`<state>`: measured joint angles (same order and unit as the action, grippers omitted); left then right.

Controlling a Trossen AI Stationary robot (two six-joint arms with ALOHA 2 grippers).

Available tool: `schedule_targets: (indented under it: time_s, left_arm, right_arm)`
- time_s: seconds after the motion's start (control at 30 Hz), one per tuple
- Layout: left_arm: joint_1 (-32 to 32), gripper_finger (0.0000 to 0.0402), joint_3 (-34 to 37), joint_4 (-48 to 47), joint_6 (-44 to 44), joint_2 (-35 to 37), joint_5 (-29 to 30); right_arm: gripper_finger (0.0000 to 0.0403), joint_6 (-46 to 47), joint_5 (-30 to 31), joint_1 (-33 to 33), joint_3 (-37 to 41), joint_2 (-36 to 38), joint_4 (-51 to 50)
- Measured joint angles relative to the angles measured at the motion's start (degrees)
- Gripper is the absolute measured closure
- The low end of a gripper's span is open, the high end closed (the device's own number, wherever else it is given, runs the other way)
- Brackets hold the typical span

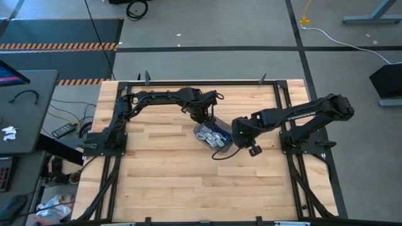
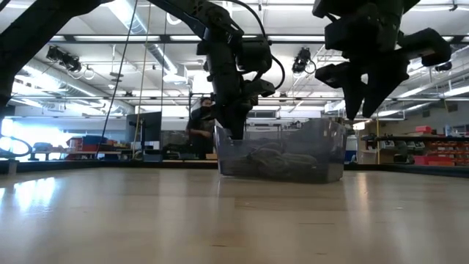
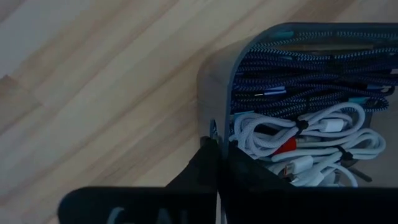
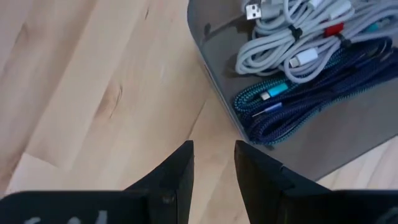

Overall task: Pick and place USB-C Cables
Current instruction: Move the gray bin to the center of the table

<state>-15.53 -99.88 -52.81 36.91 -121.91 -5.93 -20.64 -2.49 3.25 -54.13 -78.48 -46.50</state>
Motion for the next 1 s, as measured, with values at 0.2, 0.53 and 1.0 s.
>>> schedule_targets:
  time_s: [0.2, 0.53, 1.0]
  left_arm:
    - [0.0, 0.0395, 0.0, 0.1, 0.0, 0.0, 0.0]
    - [0.0, 0.0395, 0.0, 0.1, 1.3, 0.0, -1.0]
    - [4.7, 0.0395, -0.1, -2.1, 8.4, 0.2, -4.5]
  right_arm:
    - [0.0282, -7.9, -0.1, -1.8, 0.0, -2.2, 2.2]
    - [0.0283, -13.5, -5.2, -5.6, 0.0, -9.6, 5.2]
    - [0.0386, -13.8, -2.8, -8.3, 0.1, -11.1, 5.6]
